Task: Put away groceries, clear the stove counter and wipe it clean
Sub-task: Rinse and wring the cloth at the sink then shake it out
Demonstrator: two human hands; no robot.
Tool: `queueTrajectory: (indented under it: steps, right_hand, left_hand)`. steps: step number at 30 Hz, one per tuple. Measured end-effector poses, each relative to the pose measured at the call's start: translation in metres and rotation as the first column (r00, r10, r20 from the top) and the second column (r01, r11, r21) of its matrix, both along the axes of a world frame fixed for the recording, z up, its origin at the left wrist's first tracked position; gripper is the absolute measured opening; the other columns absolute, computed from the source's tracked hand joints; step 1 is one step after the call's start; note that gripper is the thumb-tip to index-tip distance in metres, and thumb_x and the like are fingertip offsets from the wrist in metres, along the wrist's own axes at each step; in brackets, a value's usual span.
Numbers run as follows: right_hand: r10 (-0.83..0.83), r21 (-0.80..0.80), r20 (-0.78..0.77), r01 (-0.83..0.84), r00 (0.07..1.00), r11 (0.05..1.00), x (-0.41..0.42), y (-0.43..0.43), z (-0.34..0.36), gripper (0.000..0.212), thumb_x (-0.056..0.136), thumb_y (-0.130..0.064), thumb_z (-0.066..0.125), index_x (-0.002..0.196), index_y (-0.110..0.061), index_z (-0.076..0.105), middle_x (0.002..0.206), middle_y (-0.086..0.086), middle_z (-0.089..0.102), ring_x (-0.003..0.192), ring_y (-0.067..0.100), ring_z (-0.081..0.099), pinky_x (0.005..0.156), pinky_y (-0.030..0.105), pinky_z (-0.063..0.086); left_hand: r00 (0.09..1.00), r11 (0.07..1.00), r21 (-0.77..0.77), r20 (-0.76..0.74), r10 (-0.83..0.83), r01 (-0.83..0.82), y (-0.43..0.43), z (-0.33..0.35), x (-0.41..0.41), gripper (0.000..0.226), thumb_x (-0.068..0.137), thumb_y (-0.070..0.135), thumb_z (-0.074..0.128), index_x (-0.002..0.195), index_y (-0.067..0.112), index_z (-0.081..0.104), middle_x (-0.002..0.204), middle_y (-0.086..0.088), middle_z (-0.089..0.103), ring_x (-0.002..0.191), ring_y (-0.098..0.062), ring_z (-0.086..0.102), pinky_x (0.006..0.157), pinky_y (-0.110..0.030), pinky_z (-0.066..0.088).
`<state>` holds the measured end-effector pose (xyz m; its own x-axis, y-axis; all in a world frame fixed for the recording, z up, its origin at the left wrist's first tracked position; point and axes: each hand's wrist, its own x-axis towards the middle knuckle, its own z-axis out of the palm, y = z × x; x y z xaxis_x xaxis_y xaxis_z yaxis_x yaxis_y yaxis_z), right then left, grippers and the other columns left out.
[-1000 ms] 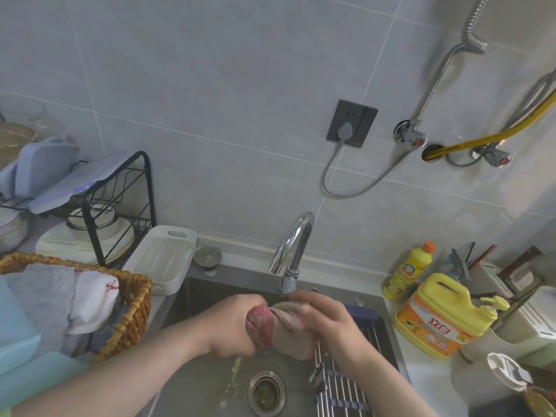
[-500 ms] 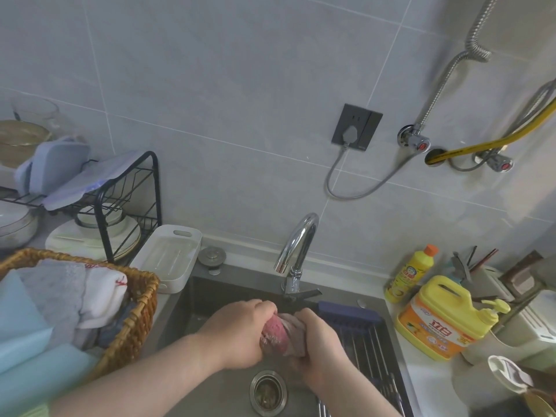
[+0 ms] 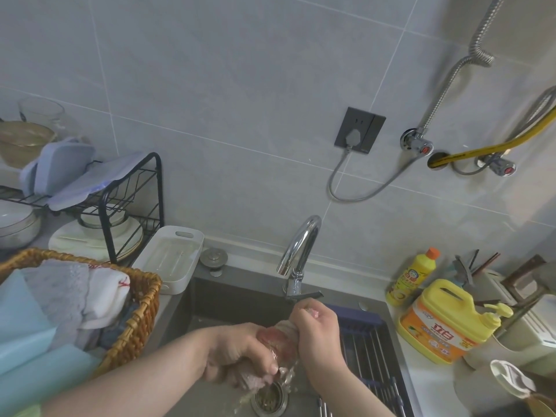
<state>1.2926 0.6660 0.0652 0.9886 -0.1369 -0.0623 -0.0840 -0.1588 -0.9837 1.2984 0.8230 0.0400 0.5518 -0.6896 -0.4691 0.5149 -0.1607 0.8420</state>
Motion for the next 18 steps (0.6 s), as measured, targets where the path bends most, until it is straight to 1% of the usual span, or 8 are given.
queueTrajectory:
  steps: [2, 3, 5, 7, 10, 13, 16, 18]
  right_hand:
    - [0.054, -0.038, 0.017, -0.053, 0.998, 0.998, 0.003, -0.003, -0.003, 0.011, 0.057, -0.015, 0.049, 0.050, -0.019, 0.056, 0.050, -0.008, 0.047, 0.053, 0.010, 0.042, 0.049, 0.023, 0.036]
    - [0.091, -0.062, 0.018, -0.090, 0.996, 0.994, 0.004, -0.006, -0.004, 0.012, 0.059, -0.016, 0.050, 0.054, -0.020, 0.060, 0.053, -0.008, 0.051, 0.055, 0.010, 0.047, 0.051, 0.023, 0.039]
    - [0.169, -0.049, -0.024, -0.170, 0.985, 0.984, 0.006, -0.016, -0.007, 0.018, 0.063, -0.020, 0.056, 0.073, -0.026, 0.070, 0.070, -0.006, 0.066, 0.068, 0.013, 0.062, 0.059, 0.023, 0.049]
    - [0.242, 0.044, -0.085, -0.239, 0.966, 0.970, 0.009, -0.029, -0.014, 0.038, 0.066, -0.030, 0.063, 0.103, -0.027, 0.070, 0.098, 0.000, 0.071, 0.090, 0.018, 0.069, 0.070, 0.028, 0.055]
    - [0.225, 0.259, -0.233, -0.163, 0.946, 0.952, 0.007, -0.035, -0.025, 0.055, 0.066, -0.043, 0.070, 0.118, -0.027, 0.064, 0.115, 0.011, 0.068, 0.101, 0.030, 0.068, 0.077, 0.041, 0.056]
    - [0.182, 0.325, -0.353, -0.062, 0.917, 0.944, 0.007, -0.023, -0.027, 0.035, 0.080, -0.042, 0.071, 0.102, -0.015, 0.065, 0.097, 0.013, 0.071, 0.086, 0.032, 0.069, 0.074, 0.044, 0.053]
    - [-0.070, 0.143, -0.364, 0.130, 0.929, 0.981, 0.012, -0.011, -0.029, 0.024, 0.069, -0.029, 0.074, 0.073, -0.012, 0.058, 0.069, 0.013, 0.062, 0.063, 0.024, 0.057, 0.058, 0.036, 0.051]
    - [-0.204, 0.028, -0.275, 0.220, 0.940, 0.975, 0.012, -0.006, -0.024, 0.020, 0.069, -0.011, 0.063, 0.059, -0.016, 0.046, 0.057, 0.003, 0.046, 0.056, 0.018, 0.041, 0.052, 0.027, 0.037]
  left_hand:
    - [0.996, 0.996, 0.080, 0.082, 0.035, -0.042, -0.004, 0.007, -0.001, 0.027, 0.063, -0.004, 0.066, 0.086, 0.008, 0.064, 0.066, -0.007, 0.057, 0.056, -0.018, 0.053, 0.051, -0.025, 0.041]
    - [0.975, 0.974, 0.203, 0.216, 0.058, -0.103, -0.006, 0.009, -0.001, 0.025, 0.063, -0.005, 0.064, 0.080, 0.013, 0.063, 0.059, -0.001, 0.056, 0.050, -0.014, 0.052, 0.046, -0.022, 0.040]
    - [0.823, 0.852, 0.422, 0.568, 0.017, -0.309, -0.010, 0.010, 0.001, 0.021, 0.063, 0.008, 0.064, 0.079, 0.020, 0.059, 0.059, 0.008, 0.057, 0.050, -0.008, 0.053, 0.045, -0.020, 0.039]
    - [0.625, 0.731, 0.476, 0.775, -0.087, -0.489, -0.007, 0.004, 0.003, 0.024, 0.062, 0.025, 0.060, 0.086, 0.023, 0.056, 0.075, 0.009, 0.062, 0.067, -0.009, 0.060, 0.054, -0.022, 0.043]
    - [0.428, 0.678, 0.442, 0.881, -0.203, -0.587, -0.003, -0.009, 0.006, 0.024, 0.066, 0.028, 0.057, 0.089, 0.023, 0.052, 0.086, 0.007, 0.057, 0.080, -0.019, 0.060, 0.060, -0.029, 0.043]
    - [0.194, 0.659, 0.465, 0.875, -0.443, -0.592, -0.006, -0.020, 0.004, 0.033, 0.053, 0.030, 0.068, 0.081, 0.027, 0.050, 0.075, 0.009, 0.052, 0.065, -0.015, 0.059, 0.047, -0.024, 0.031]
    - [0.188, 0.666, 0.484, 0.864, -0.467, -0.568, -0.017, -0.025, -0.003, 0.035, 0.054, 0.023, 0.068, 0.082, 0.025, 0.046, 0.079, 0.007, 0.052, 0.069, -0.016, 0.059, 0.049, -0.024, 0.034]
    - [0.389, 0.677, 0.504, 0.860, -0.331, -0.537, -0.023, -0.017, -0.006, 0.024, 0.068, 0.022, 0.058, 0.089, 0.024, 0.047, 0.091, 0.005, 0.055, 0.085, -0.018, 0.058, 0.061, -0.028, 0.041]
